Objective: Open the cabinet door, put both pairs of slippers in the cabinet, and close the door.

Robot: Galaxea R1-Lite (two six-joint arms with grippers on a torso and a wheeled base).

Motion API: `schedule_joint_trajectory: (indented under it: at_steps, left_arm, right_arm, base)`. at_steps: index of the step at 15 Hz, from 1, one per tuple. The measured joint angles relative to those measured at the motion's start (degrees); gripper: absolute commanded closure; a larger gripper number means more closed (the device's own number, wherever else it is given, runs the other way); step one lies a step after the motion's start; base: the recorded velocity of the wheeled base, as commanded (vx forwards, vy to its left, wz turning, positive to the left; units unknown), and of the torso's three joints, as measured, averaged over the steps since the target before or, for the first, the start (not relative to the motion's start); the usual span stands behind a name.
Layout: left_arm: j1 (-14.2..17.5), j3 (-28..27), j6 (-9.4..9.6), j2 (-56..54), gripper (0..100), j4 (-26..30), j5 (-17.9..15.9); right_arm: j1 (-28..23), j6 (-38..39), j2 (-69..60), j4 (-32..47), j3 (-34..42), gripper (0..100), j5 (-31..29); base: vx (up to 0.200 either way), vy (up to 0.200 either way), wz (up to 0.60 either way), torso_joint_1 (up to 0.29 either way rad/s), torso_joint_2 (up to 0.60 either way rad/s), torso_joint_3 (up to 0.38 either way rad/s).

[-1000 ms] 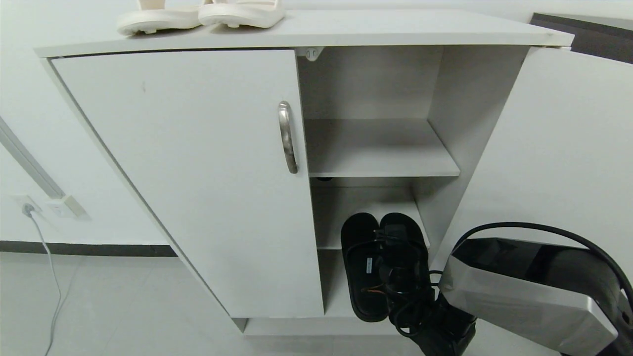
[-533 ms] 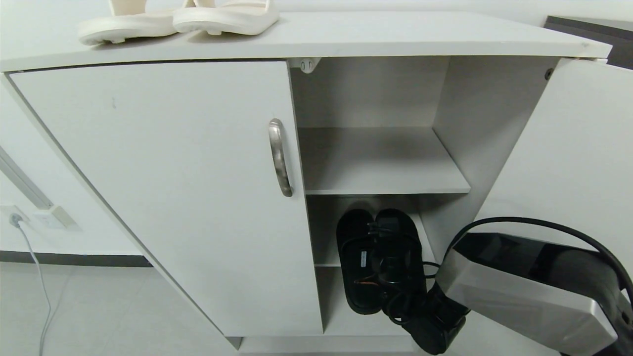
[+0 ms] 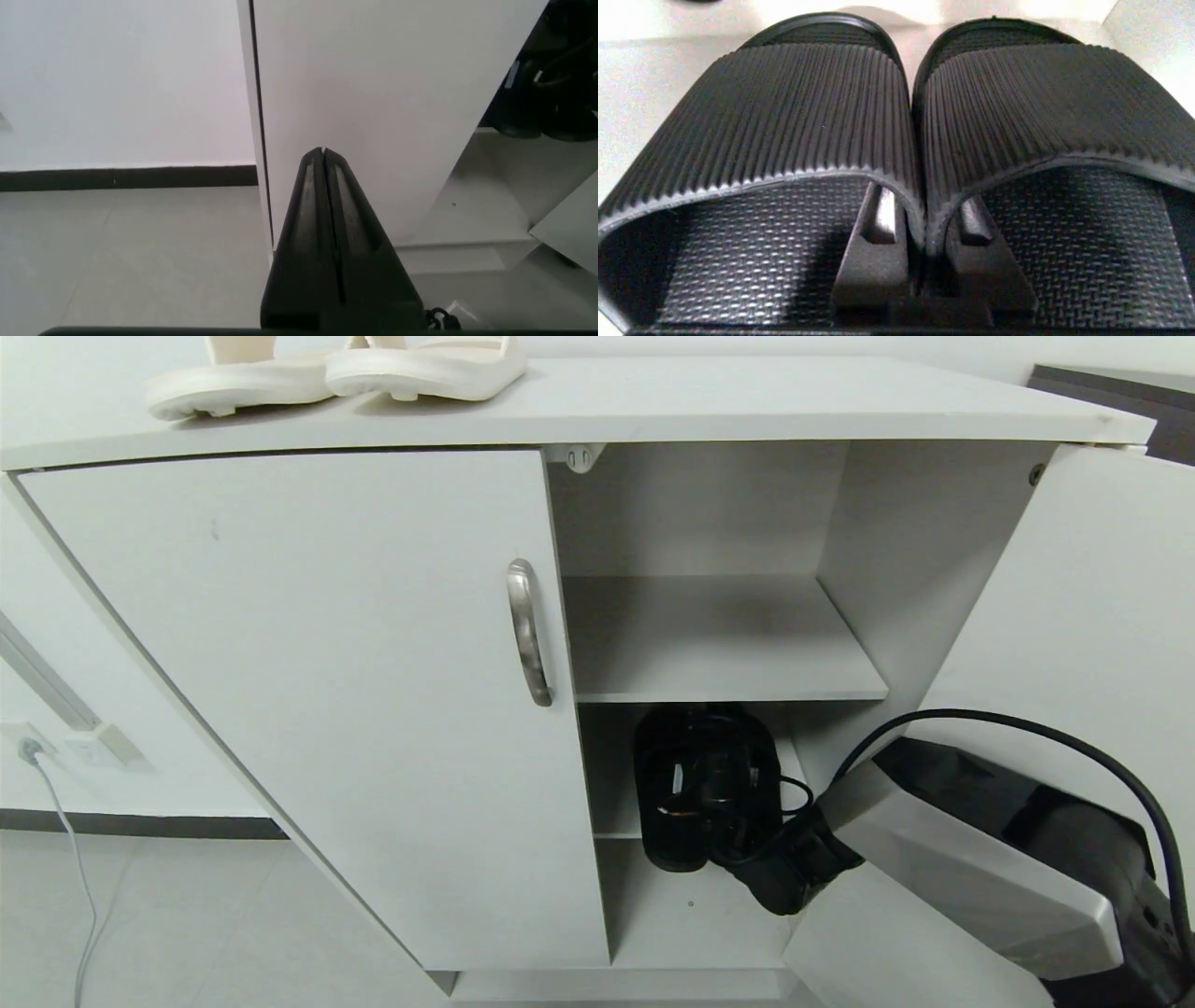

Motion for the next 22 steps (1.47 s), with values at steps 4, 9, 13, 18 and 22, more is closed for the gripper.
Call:
schedule_joint_trajectory:
  at_steps: [4, 9, 13, 18, 22]
  left_arm:
    - [0.00, 0.00, -0.02, 0.00, 100, 0.00, 0.00]
    - [-0.05, 0.00, -0.05, 0.00, 100, 0.00, -0.02]
    - [0.00, 0.00, 0.00, 0.00, 100, 0.02, 0.00]
    - [0.00, 0.00, -0.02, 0.00, 100, 0.02, 0.06]
    - [-0.05, 0.00, 0.00, 0.00, 100, 0.00, 0.09]
  right_arm:
    - [-1.62, -1.06, 2.73, 3.34, -6.69, 100, 0.84]
    - [-3.00, -3.01, 5.46, 3.74, -10.72, 100, 0.90]
    - [-3.16, -3.07, 6.23, 3.75, -11.13, 0, 0.93]
    - [-2.80, -3.04, 6.03, 3.45, -9.34, 0, 0.93]
    - [-1.38, -2.93, 2.04, 0.40, -1.88, 0, 0.60]
  base:
    - [0.000, 0.000, 0.00, 0.000, 0.00, 0.000]
    - [0.000, 0.000, 0.00, 0.000, 0.00, 0.000]
    - [0.000, 0.000, 0.00, 0.000, 0.00, 0.000]
    - [0.000, 0.000, 0.00, 0.000, 0.00, 0.000]
    - [0.000, 0.000, 0.00, 0.000, 0.00, 0.000]
